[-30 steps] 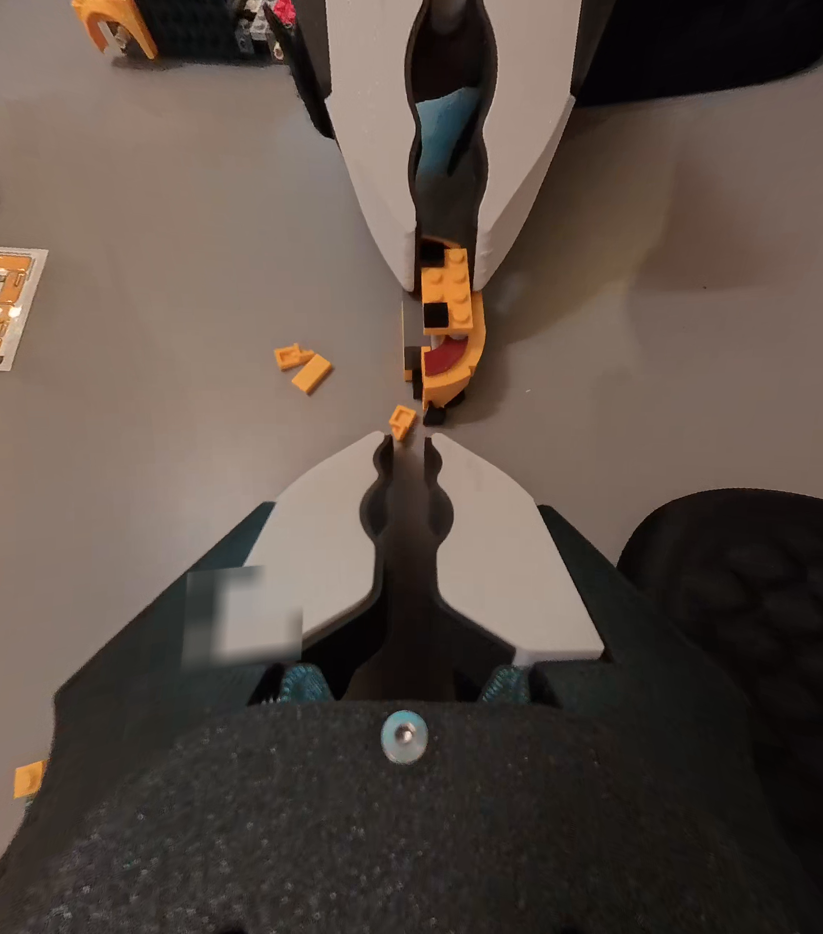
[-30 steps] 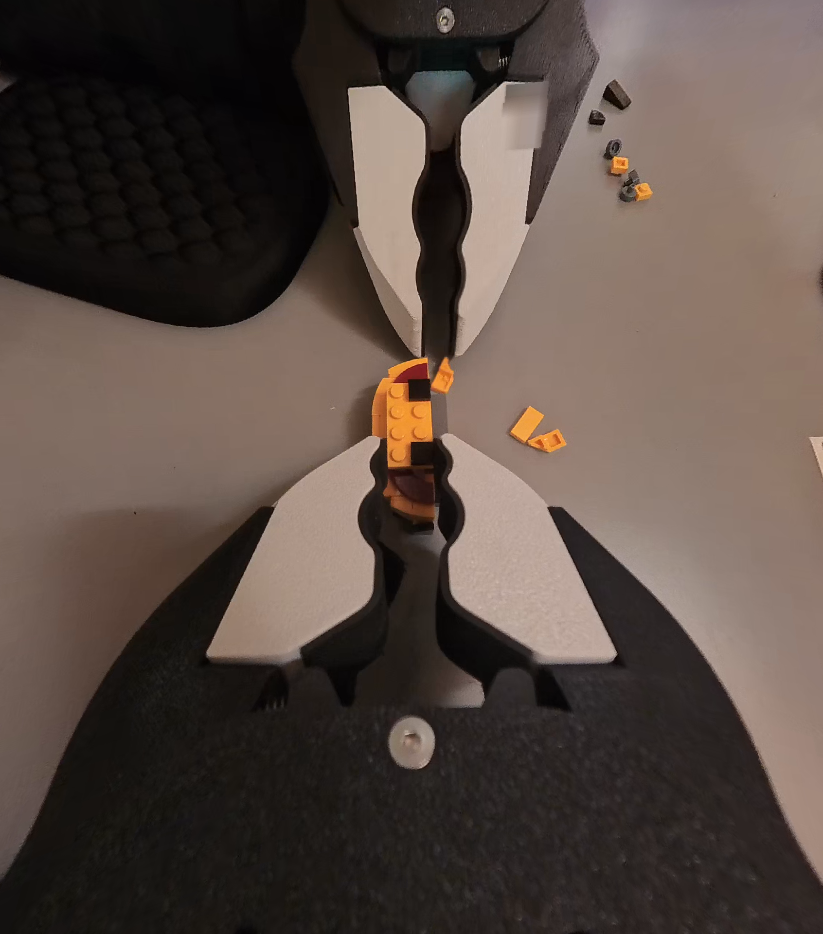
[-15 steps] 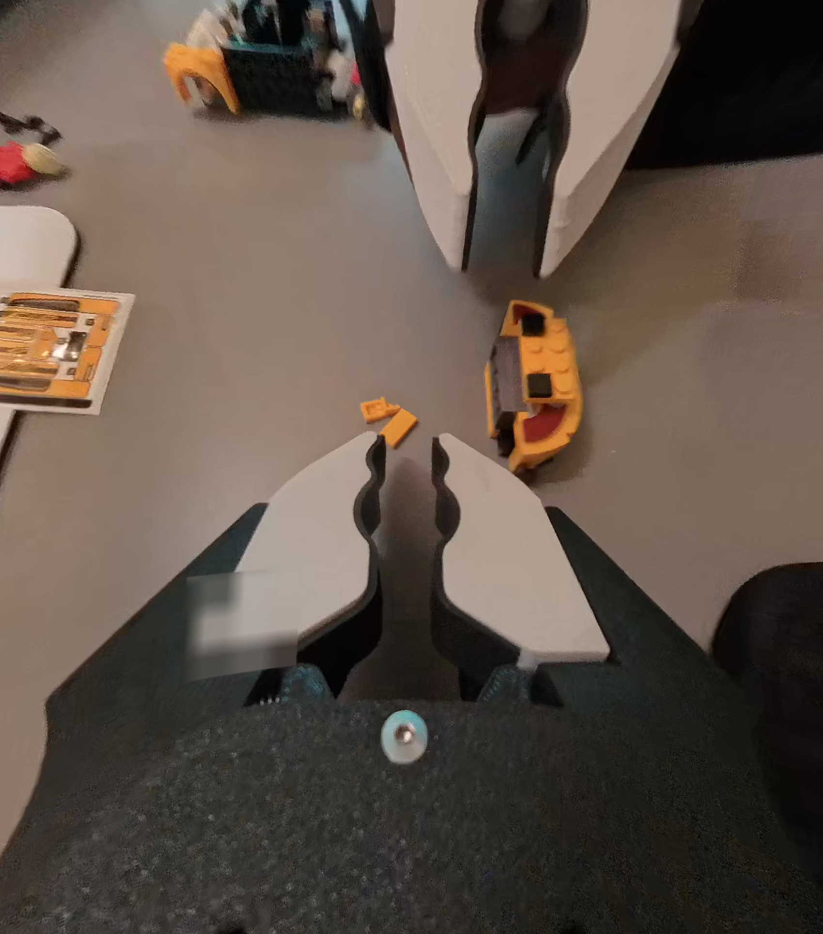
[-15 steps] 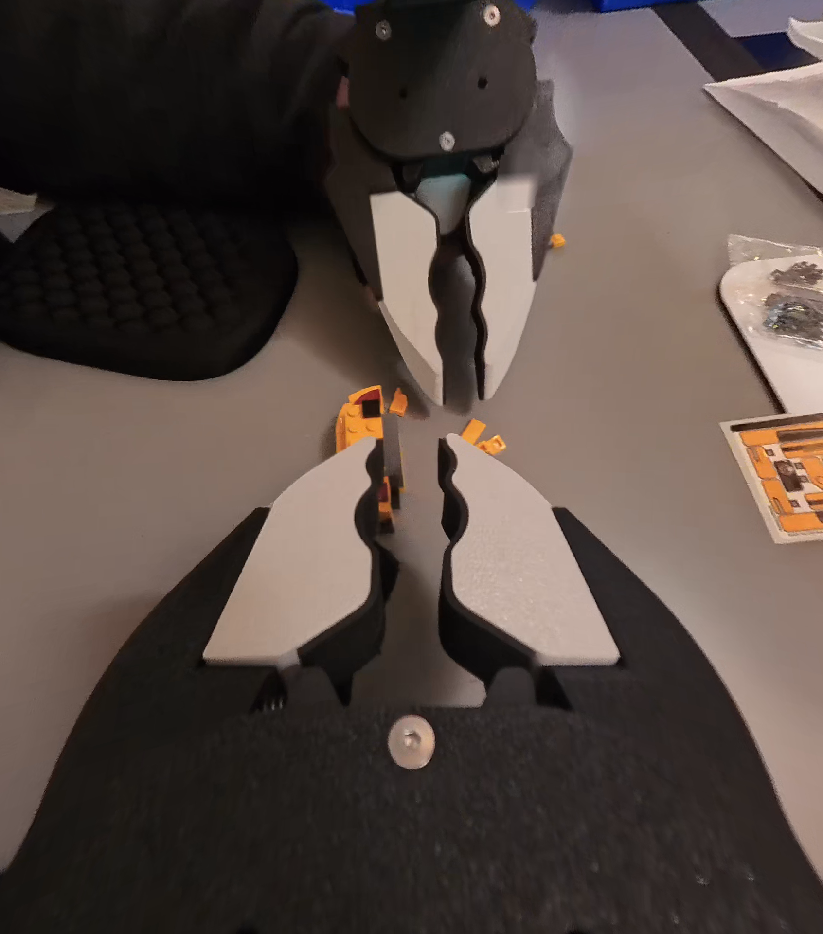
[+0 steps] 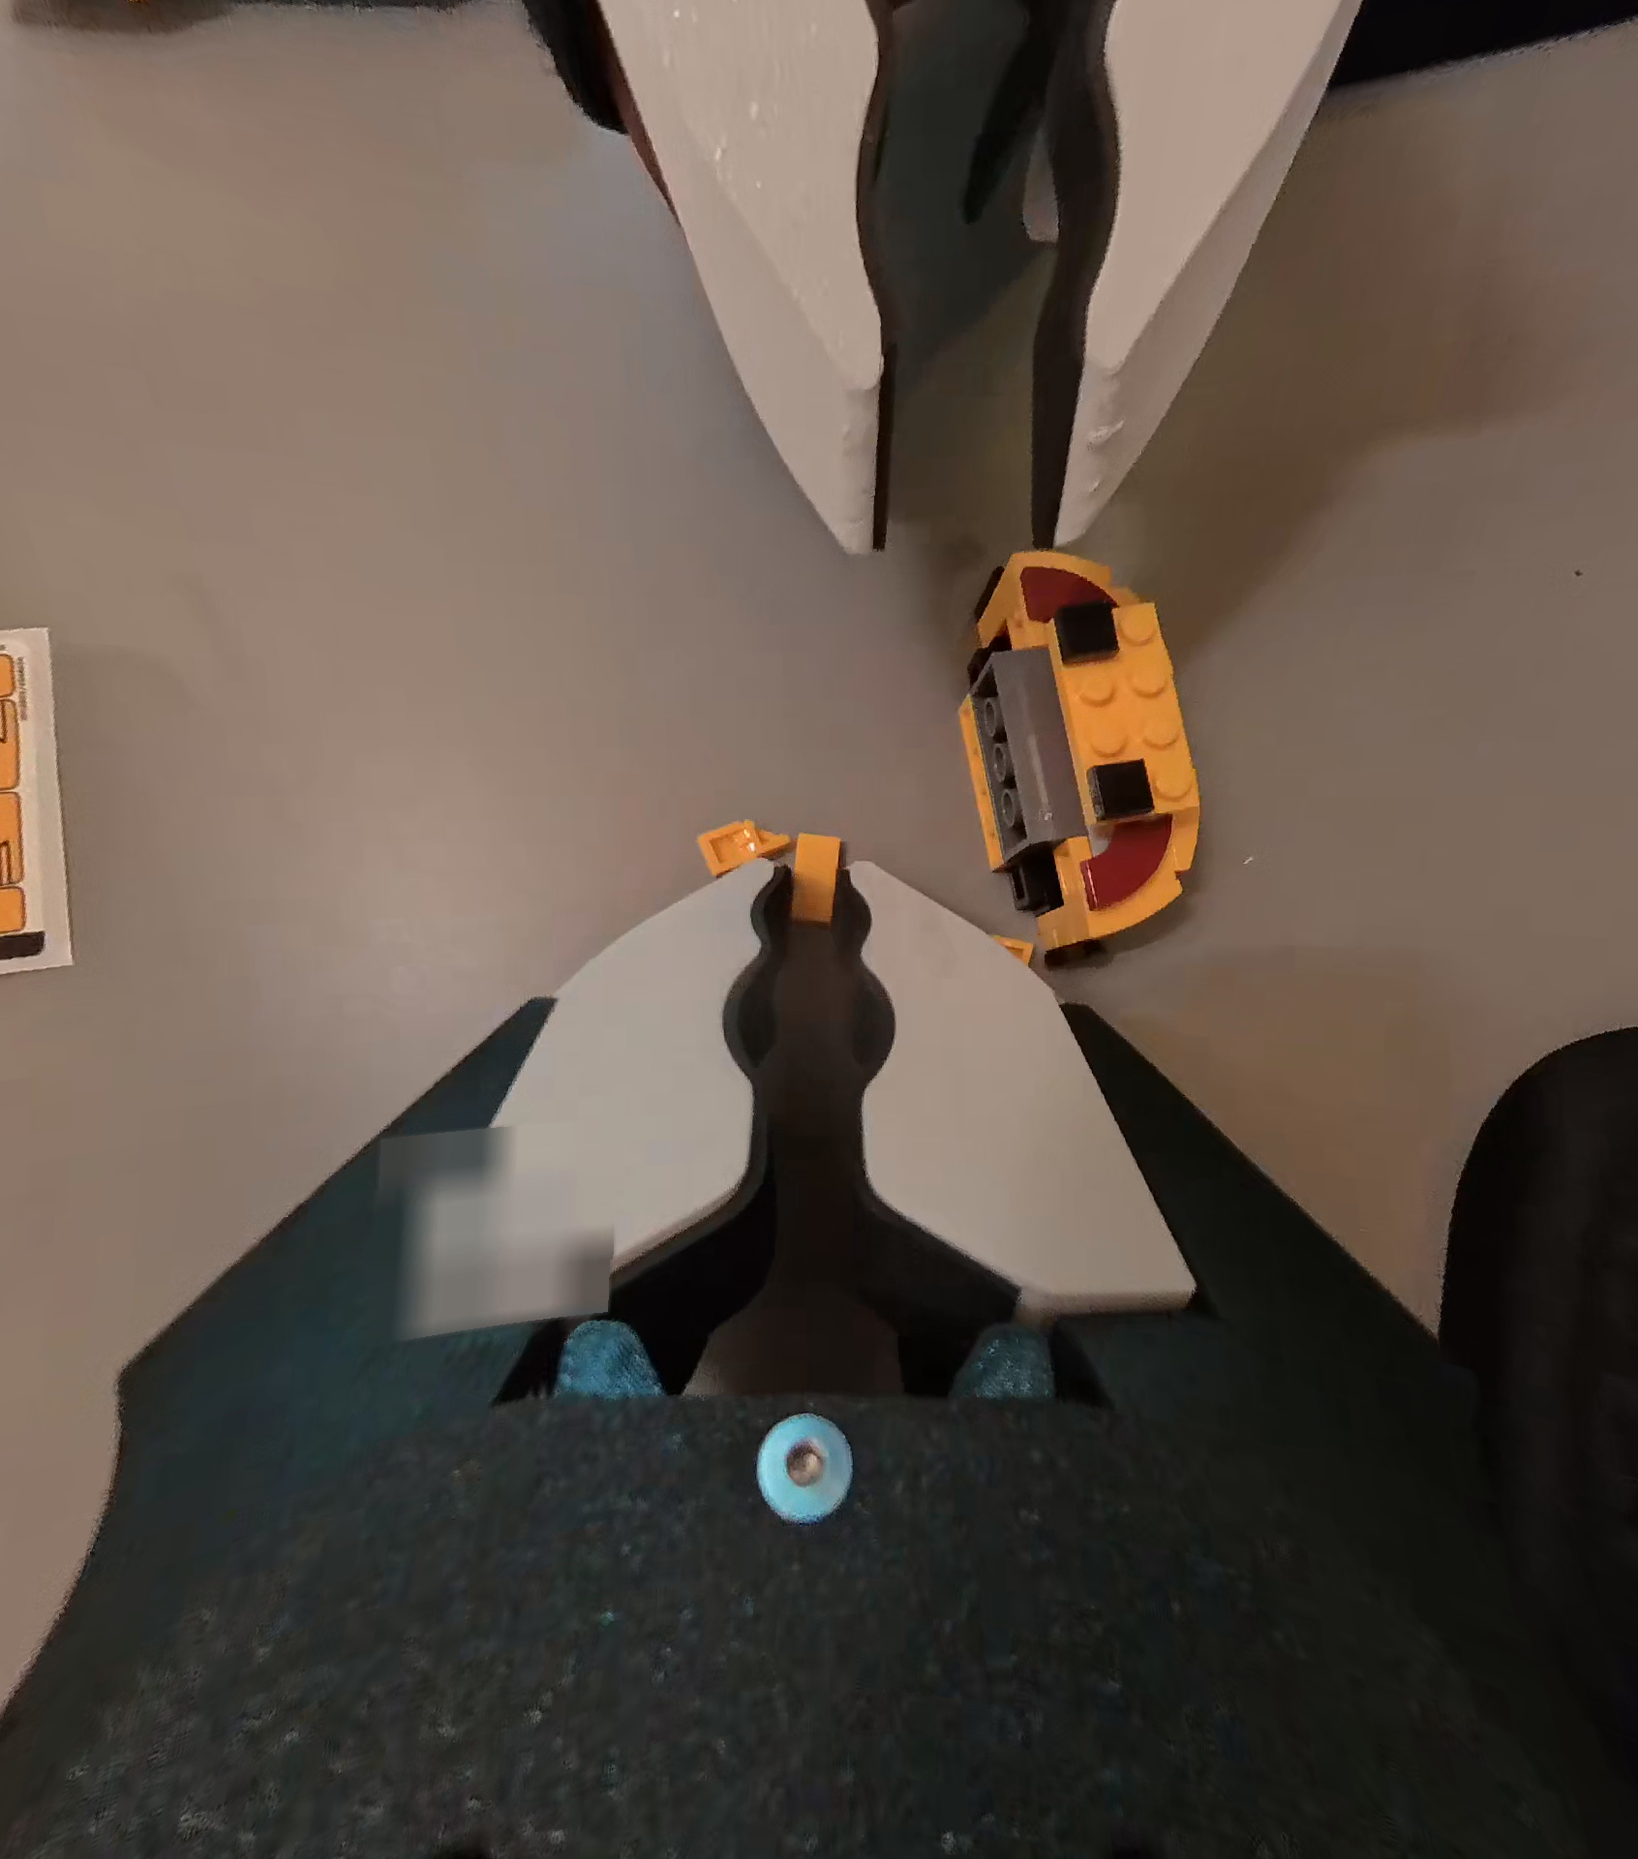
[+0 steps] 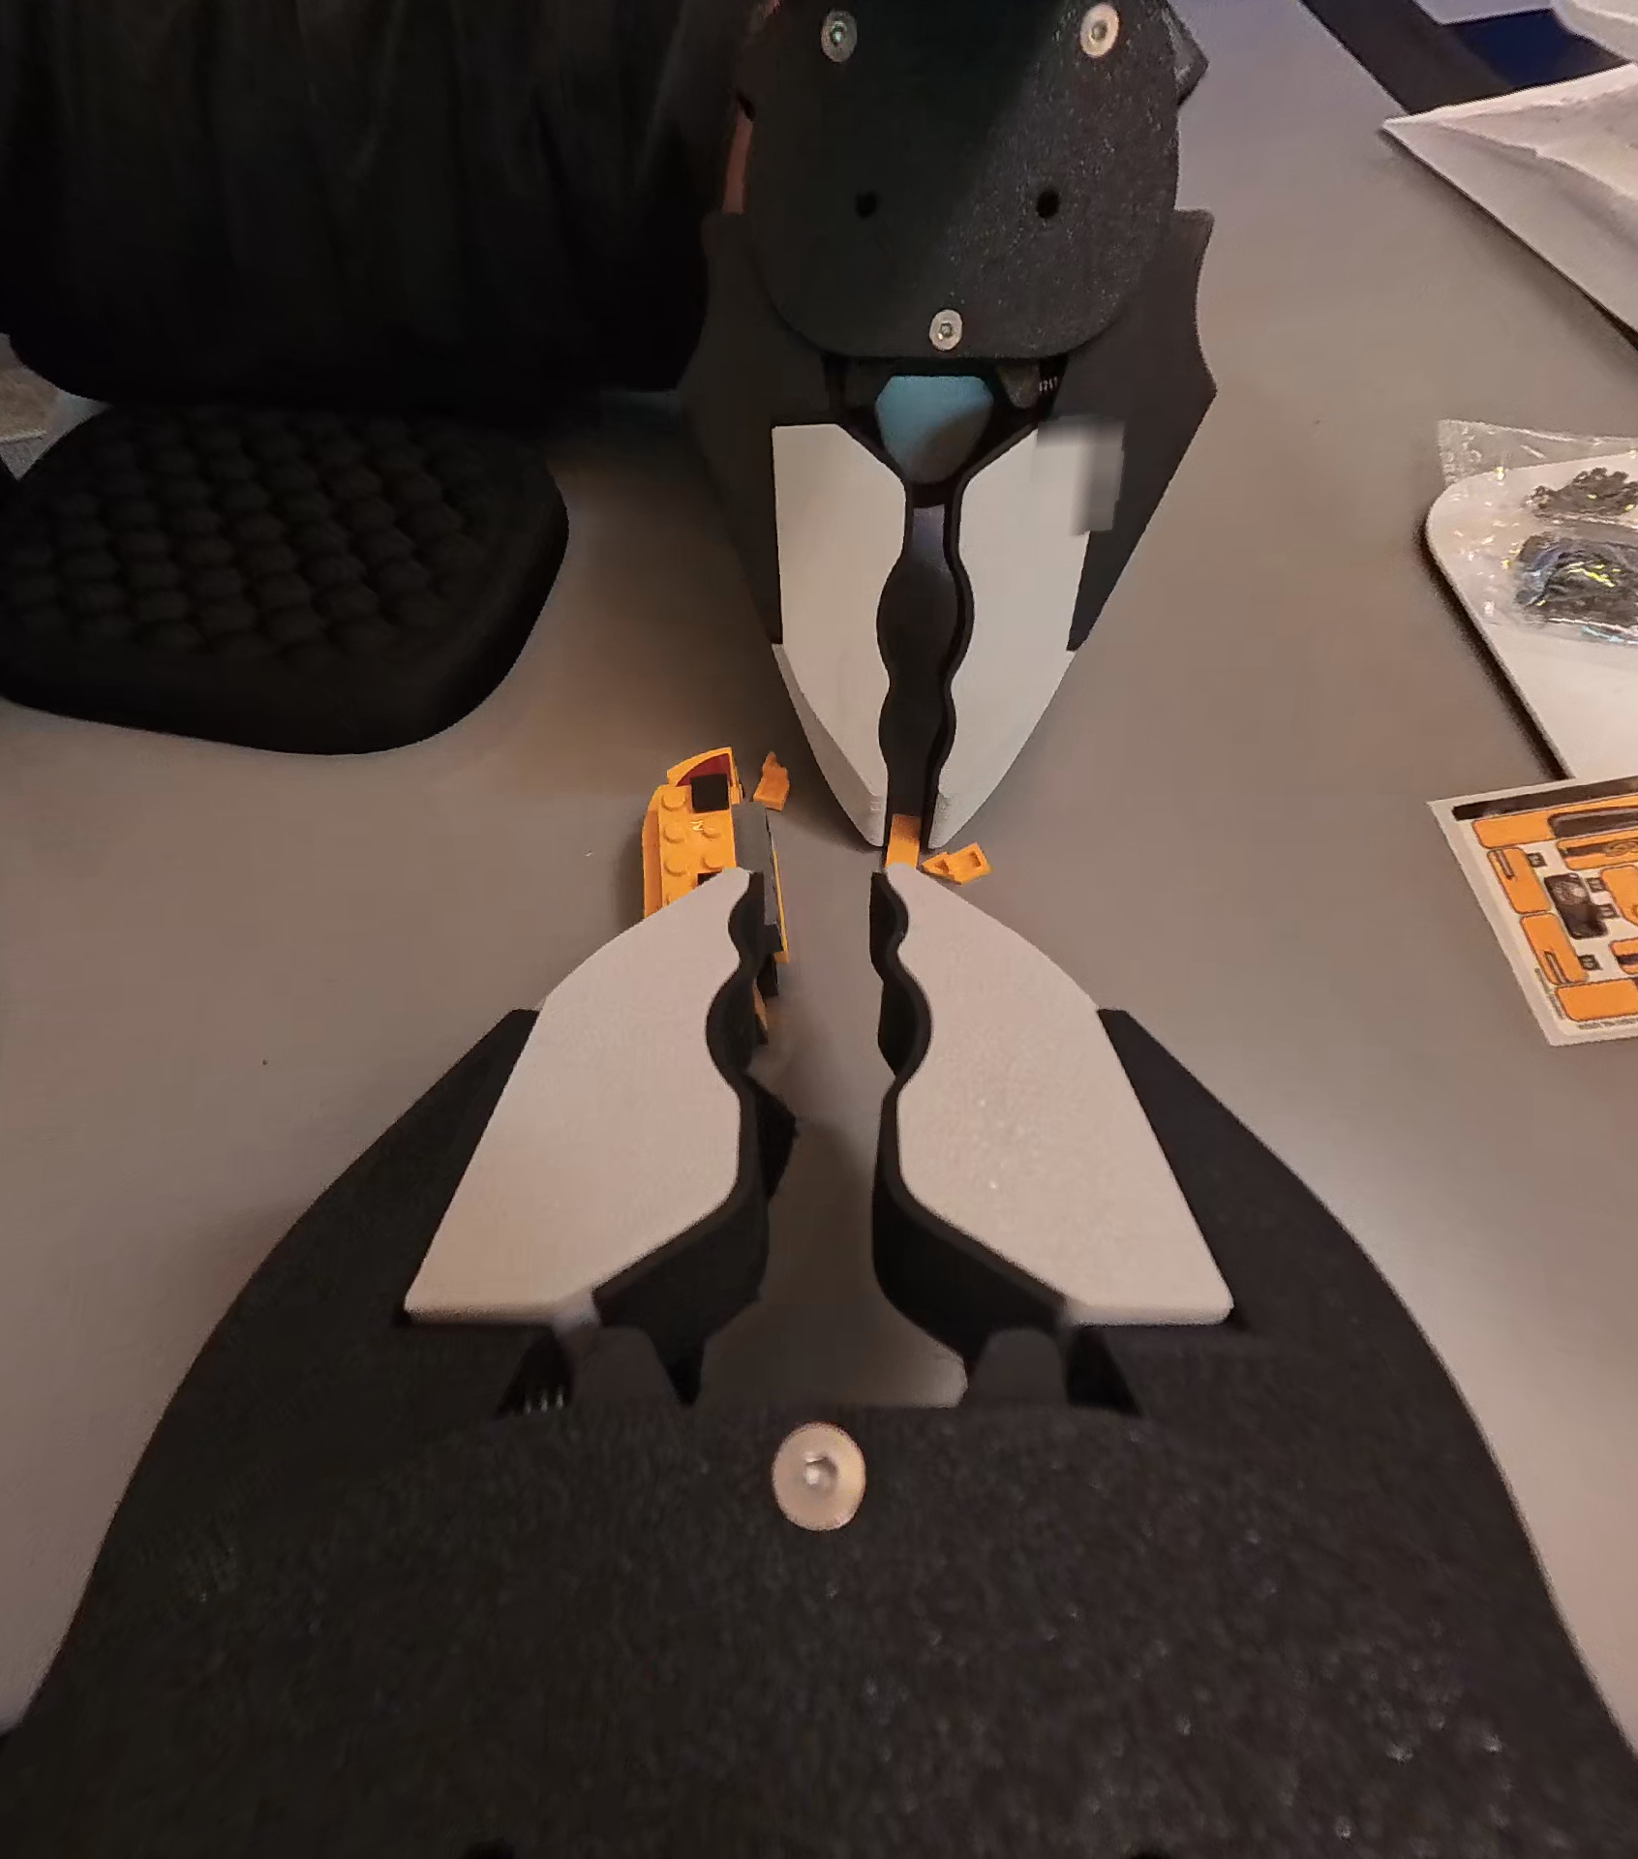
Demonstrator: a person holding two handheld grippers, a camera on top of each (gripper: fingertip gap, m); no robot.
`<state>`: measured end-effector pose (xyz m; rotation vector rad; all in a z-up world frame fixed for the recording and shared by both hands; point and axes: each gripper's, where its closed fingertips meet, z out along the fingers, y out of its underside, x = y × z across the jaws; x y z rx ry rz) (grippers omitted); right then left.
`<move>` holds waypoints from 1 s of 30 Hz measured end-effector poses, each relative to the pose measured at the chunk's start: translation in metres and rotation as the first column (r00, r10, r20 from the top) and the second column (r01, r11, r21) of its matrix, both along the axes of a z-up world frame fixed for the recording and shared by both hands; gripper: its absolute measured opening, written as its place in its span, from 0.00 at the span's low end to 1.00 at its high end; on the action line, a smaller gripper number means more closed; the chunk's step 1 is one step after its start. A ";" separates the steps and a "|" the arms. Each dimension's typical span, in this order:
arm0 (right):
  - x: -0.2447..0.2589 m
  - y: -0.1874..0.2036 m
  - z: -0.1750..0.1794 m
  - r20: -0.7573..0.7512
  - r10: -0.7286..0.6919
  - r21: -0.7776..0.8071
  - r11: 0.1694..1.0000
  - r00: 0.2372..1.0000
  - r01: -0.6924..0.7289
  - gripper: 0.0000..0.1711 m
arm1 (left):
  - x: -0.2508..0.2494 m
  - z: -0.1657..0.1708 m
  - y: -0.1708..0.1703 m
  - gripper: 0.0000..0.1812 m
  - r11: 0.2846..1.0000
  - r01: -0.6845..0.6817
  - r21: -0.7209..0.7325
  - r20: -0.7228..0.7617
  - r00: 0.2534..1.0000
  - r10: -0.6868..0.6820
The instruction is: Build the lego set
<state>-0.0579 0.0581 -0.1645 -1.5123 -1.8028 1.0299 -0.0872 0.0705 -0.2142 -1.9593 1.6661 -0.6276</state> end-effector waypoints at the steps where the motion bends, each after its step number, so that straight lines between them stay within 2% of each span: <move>1: 0.000 0.000 0.000 0.000 -0.001 0.000 1.000 1.000 0.001 0.11 | 0.000 0.000 0.000 0.04 1.000 -0.006 -0.001 -0.008 1.000 0.006; 7: 0.000 0.001 0.000 -0.003 -0.006 0.005 1.000 1.000 0.006 0.11 | -0.003 0.002 0.006 0.05 0.996 -0.091 0.014 -0.012 0.996 0.091; 18: 0.001 0.004 -0.001 -0.005 -0.019 0.008 1.000 1.000 0.019 0.11 | -0.007 0.055 0.001 0.04 0.961 -0.275 -0.012 0.092 0.957 0.275; 30: 0.006 0.004 -0.006 0.028 -0.005 0.017 1.000 1.000 0.005 0.11 | 0.012 0.065 -0.030 0.04 0.956 -0.288 -0.050 0.041 0.956 0.290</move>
